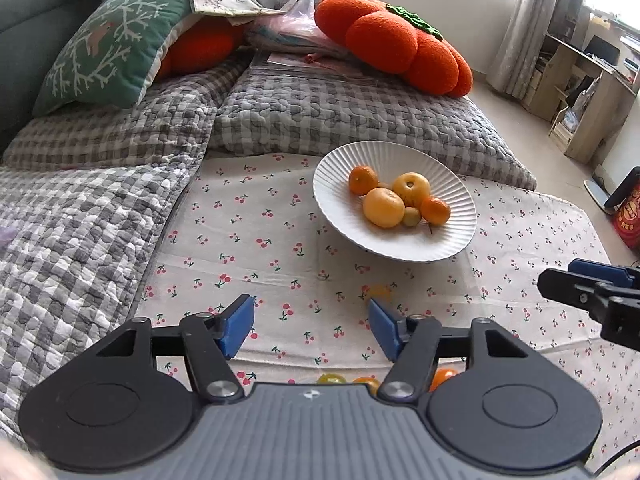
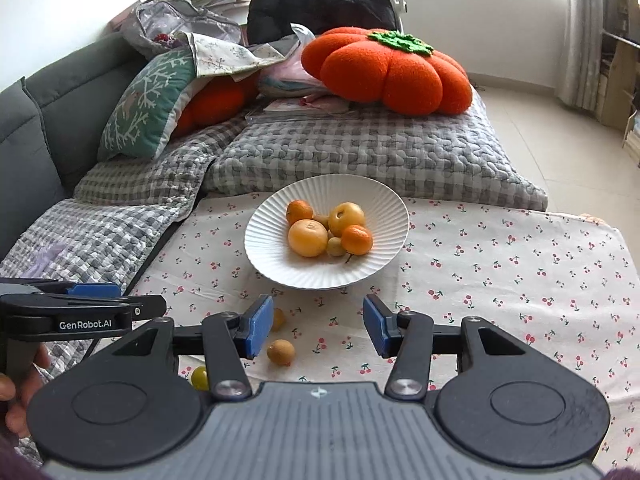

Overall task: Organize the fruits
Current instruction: 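Withdraw both tools from the bowl back over the scattered fruits, then grasp an orange cherry tomato with the left gripper while the right grasps another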

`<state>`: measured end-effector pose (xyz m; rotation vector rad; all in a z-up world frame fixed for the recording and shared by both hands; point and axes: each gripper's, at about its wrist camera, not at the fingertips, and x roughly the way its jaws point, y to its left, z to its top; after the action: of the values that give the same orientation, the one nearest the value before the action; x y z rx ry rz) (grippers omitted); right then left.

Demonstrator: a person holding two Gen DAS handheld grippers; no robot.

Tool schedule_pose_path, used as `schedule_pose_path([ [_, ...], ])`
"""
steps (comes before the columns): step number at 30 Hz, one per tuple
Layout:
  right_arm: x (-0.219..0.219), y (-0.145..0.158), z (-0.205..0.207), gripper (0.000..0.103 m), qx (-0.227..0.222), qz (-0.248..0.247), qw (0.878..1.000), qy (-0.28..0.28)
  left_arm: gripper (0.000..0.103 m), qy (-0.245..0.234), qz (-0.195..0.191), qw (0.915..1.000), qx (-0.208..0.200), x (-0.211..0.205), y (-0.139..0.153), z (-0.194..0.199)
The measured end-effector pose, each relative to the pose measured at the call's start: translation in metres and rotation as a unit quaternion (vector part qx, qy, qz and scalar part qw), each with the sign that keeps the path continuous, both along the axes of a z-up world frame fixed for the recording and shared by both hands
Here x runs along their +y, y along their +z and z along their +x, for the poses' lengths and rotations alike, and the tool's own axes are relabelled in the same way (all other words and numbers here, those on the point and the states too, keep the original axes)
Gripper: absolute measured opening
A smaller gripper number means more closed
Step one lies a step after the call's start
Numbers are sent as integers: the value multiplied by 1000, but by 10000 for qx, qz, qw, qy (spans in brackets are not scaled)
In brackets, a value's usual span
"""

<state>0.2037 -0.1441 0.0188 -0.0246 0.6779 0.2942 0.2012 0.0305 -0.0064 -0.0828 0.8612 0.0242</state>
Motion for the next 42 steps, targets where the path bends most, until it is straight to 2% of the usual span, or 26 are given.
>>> schedule_pose_path([
  [5,-1,-1,-1,51,-42,-47,10000,-3,62,-24,-116,9999,99,5,-5,0],
  [10,-1,-7,1,53,88,-82,9999,38,62,41,-331,9988,366,14,-15,2],
  [14,0,-19,3,54,458,-36,9988,163,62,21,-402,9976,560,17,-24,0],
  [17,2,-31,4,54,902,-3,9954,335,62,-34,-522,9951,838,19,-35,1],
  [20,7,-46,3,54,1320,-21,9900,506,62,-120,-484,9929,1082,18,-46,0],
  [24,6,-56,4,54,1640,-116,9855,427,62,-220,-506,9899,1306,16,-58,-3],
  [28,-3,-58,9,54,1769,-256,9838,113,62,-600,-743,9876,1248,3,-60,-9],
  [33,-8,-70,12,53,1995,-531,9784,-63,62,-1072,-802,9835,1213,-27,-65,-13],
  [37,-7,-79,14,49,2084,-773,9750,-63,62,-1257,-738,9796,1383,-51,-82,-11],
  [42,-10,-89,17,43,2180,-1020,9705,-107,61,-1222,-352,9819,1405,-67,-101,-6],
])
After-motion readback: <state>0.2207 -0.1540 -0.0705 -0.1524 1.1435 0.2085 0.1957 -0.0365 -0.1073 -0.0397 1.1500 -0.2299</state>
